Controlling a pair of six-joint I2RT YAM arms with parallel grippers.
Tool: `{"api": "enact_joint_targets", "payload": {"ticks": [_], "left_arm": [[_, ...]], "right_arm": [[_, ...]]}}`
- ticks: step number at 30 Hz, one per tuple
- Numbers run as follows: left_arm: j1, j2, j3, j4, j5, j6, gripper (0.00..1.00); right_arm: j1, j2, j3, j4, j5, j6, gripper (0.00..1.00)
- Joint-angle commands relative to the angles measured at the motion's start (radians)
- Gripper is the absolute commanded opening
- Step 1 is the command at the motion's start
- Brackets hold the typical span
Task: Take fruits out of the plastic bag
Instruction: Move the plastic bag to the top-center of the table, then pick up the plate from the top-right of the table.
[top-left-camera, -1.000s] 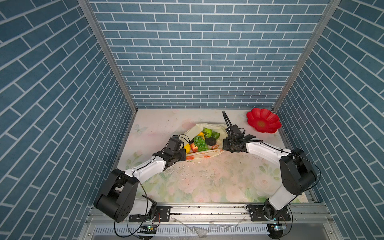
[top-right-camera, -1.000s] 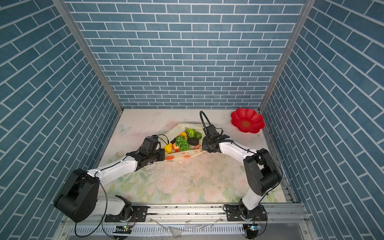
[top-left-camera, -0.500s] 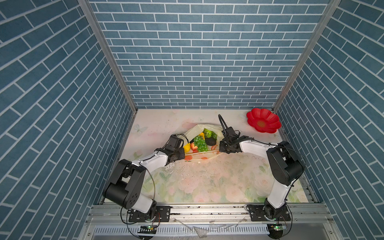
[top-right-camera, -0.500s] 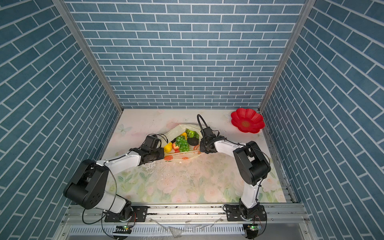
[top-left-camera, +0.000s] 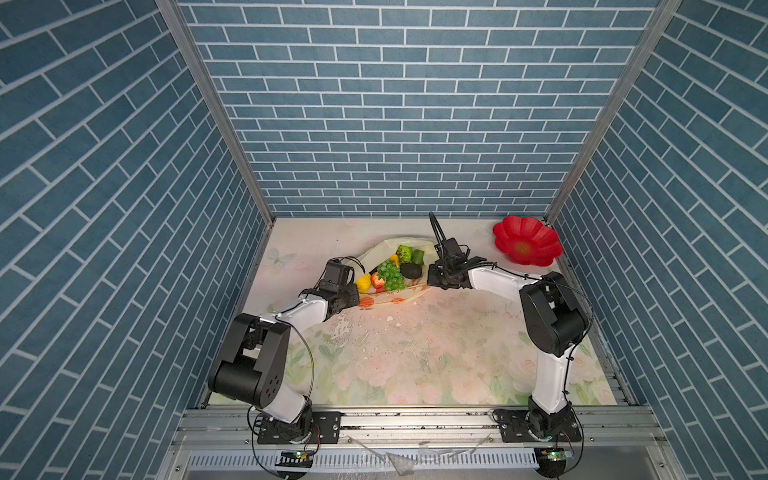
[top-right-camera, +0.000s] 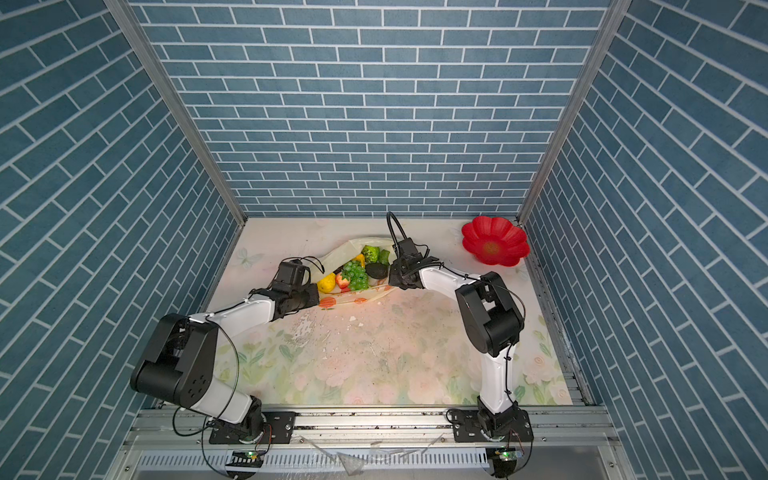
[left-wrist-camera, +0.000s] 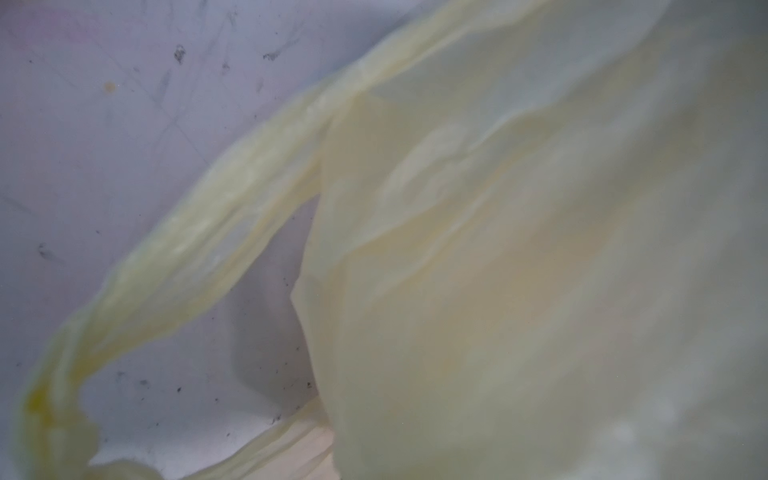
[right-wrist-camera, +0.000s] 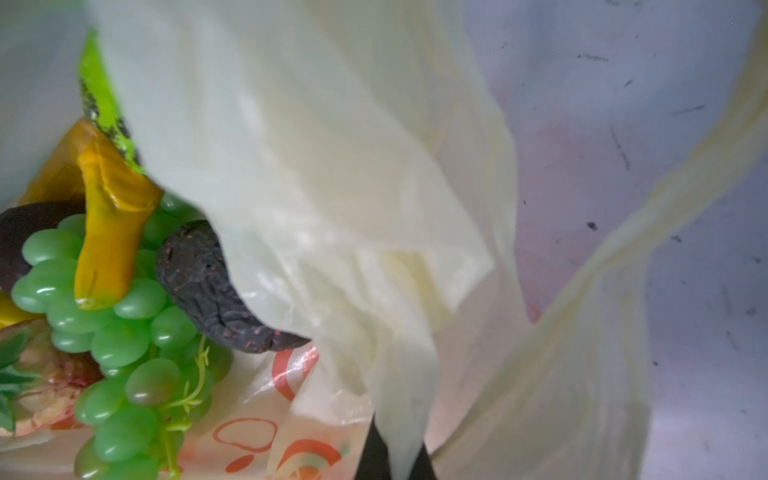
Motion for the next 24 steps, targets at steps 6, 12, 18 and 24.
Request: {"api": "enact_joint_targets", "payload": {"ticks": [6, 12, 18, 24], "left_arm": [[-0.001, -0.014, -0.032, 0.066, 0.056, 0.0, 0.02], [-0.001, -0.039, -0.053, 0.091, 0.037, 0.017, 0.02], [-0.001, -0.039, -0.06, 0.103, 0.041, 0.013, 0.02], [-0.001, -0.028, -0.059, 0.112, 0.055, 0.006, 0.02]], "right_arm": [[-0.002, -0.065, -0.09, 0.001, -0.061, 0.055, 0.25], [-0.003, -0.164, -0.107, -0.052, -0.044, 0.046, 0.57], [-0.043, -0.307, -0.143, -0.126, -0.025, 0.024, 0.67], [-0.178, -0.496, -0.212, -0.16, 0.005, 0.034, 0.66]]}}
